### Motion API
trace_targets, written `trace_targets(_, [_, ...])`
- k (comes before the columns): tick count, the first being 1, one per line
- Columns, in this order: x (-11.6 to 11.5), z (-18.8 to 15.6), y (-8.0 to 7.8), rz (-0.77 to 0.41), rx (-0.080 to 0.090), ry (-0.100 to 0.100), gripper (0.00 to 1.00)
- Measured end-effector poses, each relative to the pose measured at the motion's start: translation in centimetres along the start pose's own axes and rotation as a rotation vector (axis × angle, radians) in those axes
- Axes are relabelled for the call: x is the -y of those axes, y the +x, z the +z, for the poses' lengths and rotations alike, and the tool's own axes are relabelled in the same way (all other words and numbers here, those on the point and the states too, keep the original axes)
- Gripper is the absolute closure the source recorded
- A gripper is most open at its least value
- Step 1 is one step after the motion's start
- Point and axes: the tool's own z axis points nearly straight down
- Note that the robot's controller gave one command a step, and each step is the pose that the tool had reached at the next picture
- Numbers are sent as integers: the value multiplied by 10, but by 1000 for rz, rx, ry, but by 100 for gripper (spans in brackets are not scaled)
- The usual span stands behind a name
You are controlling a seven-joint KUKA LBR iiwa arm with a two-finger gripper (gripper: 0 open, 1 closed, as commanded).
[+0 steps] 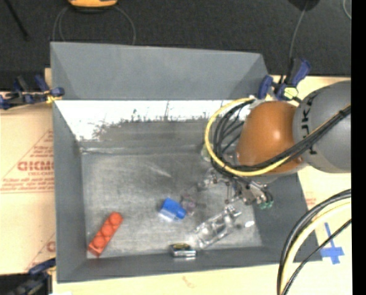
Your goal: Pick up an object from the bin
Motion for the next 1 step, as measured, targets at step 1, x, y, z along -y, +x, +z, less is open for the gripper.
trace_targets(1, [-81,-5,22,-63,-3,-6,0])
